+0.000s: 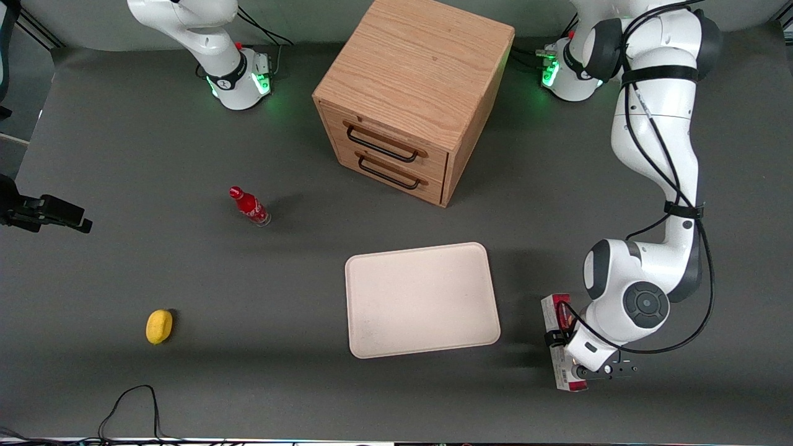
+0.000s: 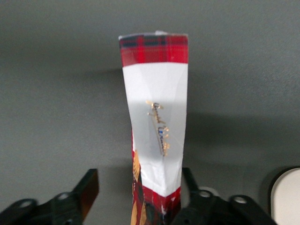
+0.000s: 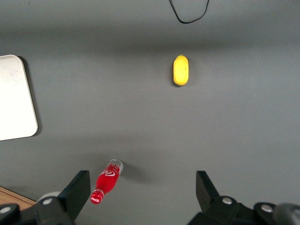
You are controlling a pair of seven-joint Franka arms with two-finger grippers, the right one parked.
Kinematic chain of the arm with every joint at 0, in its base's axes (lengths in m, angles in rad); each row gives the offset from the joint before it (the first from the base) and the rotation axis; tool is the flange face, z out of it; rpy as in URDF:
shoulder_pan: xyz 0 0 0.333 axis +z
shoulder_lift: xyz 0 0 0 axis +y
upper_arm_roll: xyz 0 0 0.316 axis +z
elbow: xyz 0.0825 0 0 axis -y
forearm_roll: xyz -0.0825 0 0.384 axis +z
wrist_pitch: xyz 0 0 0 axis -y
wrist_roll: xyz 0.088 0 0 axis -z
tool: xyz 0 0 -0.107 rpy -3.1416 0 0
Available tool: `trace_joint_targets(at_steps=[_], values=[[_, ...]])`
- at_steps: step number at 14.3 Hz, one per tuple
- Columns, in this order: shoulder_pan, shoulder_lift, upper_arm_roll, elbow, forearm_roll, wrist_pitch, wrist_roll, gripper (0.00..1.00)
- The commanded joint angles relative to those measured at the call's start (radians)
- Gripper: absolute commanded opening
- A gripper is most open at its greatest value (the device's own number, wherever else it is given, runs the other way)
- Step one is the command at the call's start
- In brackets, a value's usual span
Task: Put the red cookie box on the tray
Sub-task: 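Lift the cookie box with the left gripper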
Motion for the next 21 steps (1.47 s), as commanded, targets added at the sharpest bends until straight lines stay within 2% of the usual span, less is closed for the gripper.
trace_joint_targets(at_steps=[1, 5, 7, 14, 16, 21], values=[[-0.026, -0.020, 0.026, -0.022, -0.008, -0.003, -0.026, 0.00], [-0.035, -0.038, 0.026, -0.022, 0.001, -0.010, -0.083, 0.00], [-0.029, -0.089, 0.027, -0.027, 0.007, -0.069, -0.074, 0.00], [-0.020, -0.394, 0.027, -0.024, -0.005, -0.382, -0.049, 0.00], [-0.025, -0.442, 0.015, -0.016, -0.014, -0.448, -0.064, 0.00], [-0.049, -0.431, -0.161, 0.039, 0.013, -0.449, -0.334, 0.00]])
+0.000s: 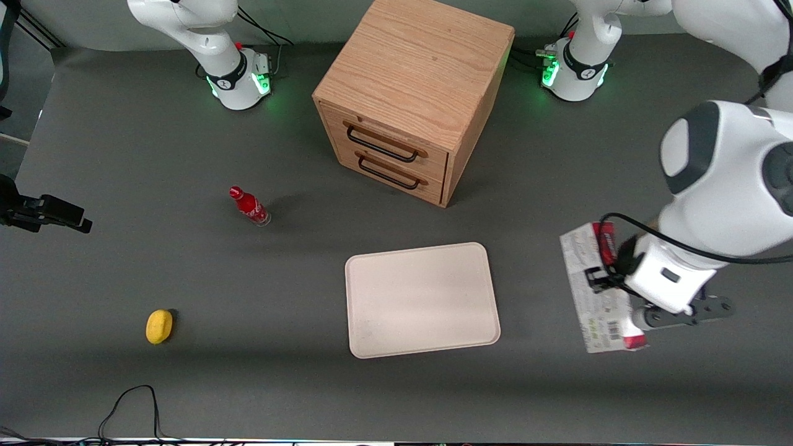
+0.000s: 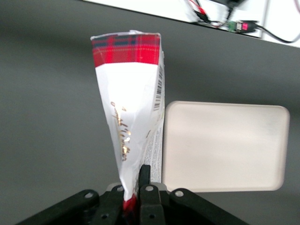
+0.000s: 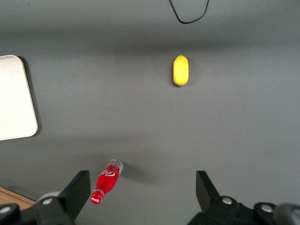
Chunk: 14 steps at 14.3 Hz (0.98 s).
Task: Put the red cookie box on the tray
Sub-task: 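Carry the cookie box over the white tray with the left gripper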
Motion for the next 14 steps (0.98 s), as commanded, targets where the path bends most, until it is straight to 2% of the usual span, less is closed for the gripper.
trace_joint_targets(at_steps=[1, 3, 4, 8, 14], values=[[-0.052, 0.040, -0.070, 0.017, 0.061, 0.023, -0.165, 0.00], [-0.077, 0.086, -0.147, -0.013, 0.215, 0.066, -0.279, 0.00], [-0.077, 0.102, -0.173, -0.055, 0.261, 0.095, -0.312, 0.00], [-0.077, 0.135, -0.169, -0.262, 0.283, 0.347, -0.322, 0.00], [-0.090, 0.264, -0.132, -0.261, 0.314, 0.468, -0.302, 0.00]])
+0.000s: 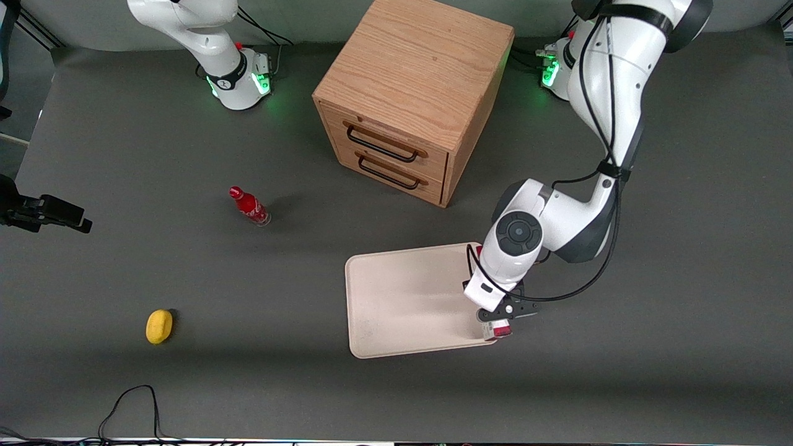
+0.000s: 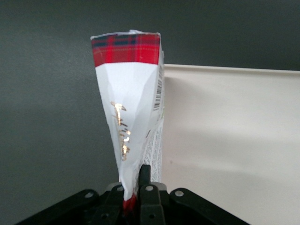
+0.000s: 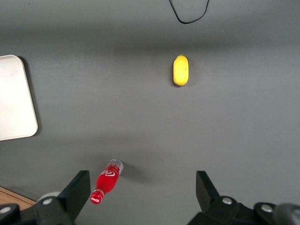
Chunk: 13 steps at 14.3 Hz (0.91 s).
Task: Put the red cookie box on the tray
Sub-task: 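Carry the cookie box over the white tray with the left gripper, then lower the cookie box onto the tray and open the left gripper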
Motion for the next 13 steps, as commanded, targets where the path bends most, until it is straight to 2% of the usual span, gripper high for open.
trace_joint_targets(at_steps=[1, 8, 9, 10, 13], values=[[-0.010, 0.010, 0.016, 0.000, 0.014, 0.010, 0.004, 0.00], [-0.039, 0.025, 0.017, -0.001, 0.020, 0.025, -0.005, 0.00], [-0.040, 0.030, 0.017, -0.003, 0.022, 0.043, -0.003, 0.11], [-0.040, 0.032, 0.019, -0.009, 0.023, 0.059, -0.005, 0.99], [-0.031, -0.013, 0.031, -0.010, 0.017, 0.059, 0.003, 1.00]])
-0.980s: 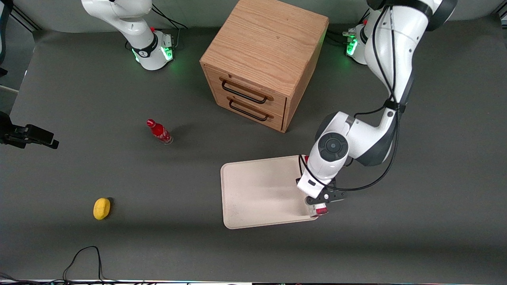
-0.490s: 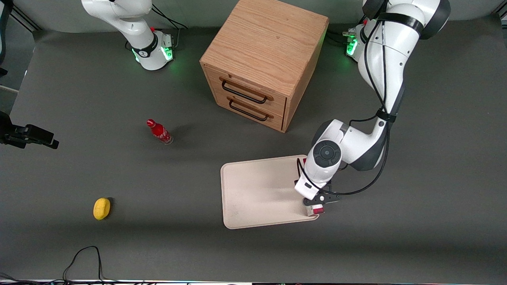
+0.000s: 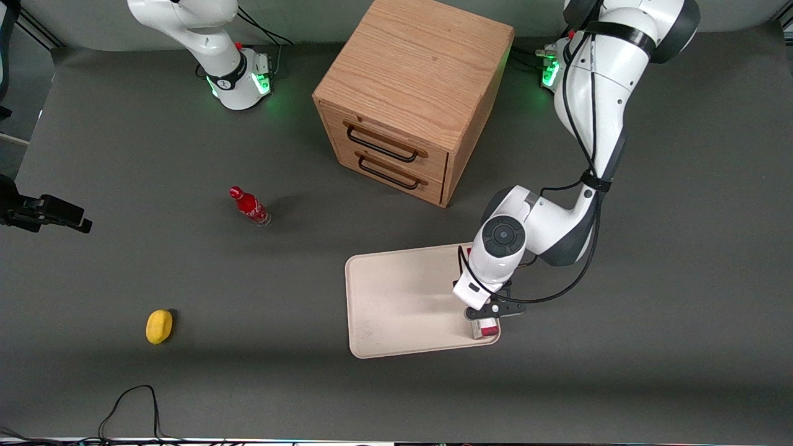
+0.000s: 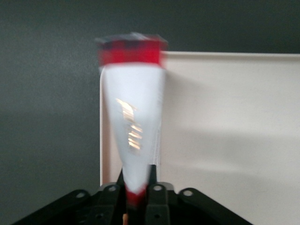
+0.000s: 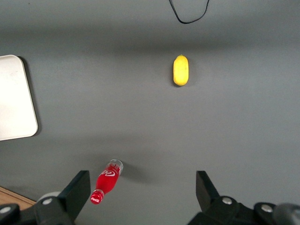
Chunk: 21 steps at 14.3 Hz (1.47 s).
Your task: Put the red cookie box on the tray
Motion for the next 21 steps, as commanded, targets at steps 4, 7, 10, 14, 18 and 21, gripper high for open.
trace_joint_targets(at_steps=[4, 7, 10, 14, 18, 21], values=[[0.022, -0.214, 0.090, -0.049, -0.045, -0.087, 0.003, 1.00], [0.068, -0.376, 0.142, -0.118, -0.065, -0.215, 0.153, 1.00], [0.115, -0.498, 0.204, -0.126, -0.126, -0.390, 0.352, 1.00], [0.232, -0.735, 0.225, -0.303, -0.168, -0.455, 0.600, 1.00], [0.305, -0.898, 0.225, -0.363, -0.175, -0.623, 0.735, 1.00], [0.332, -0.984, 0.222, -0.413, -0.197, -0.711, 0.853, 1.00]])
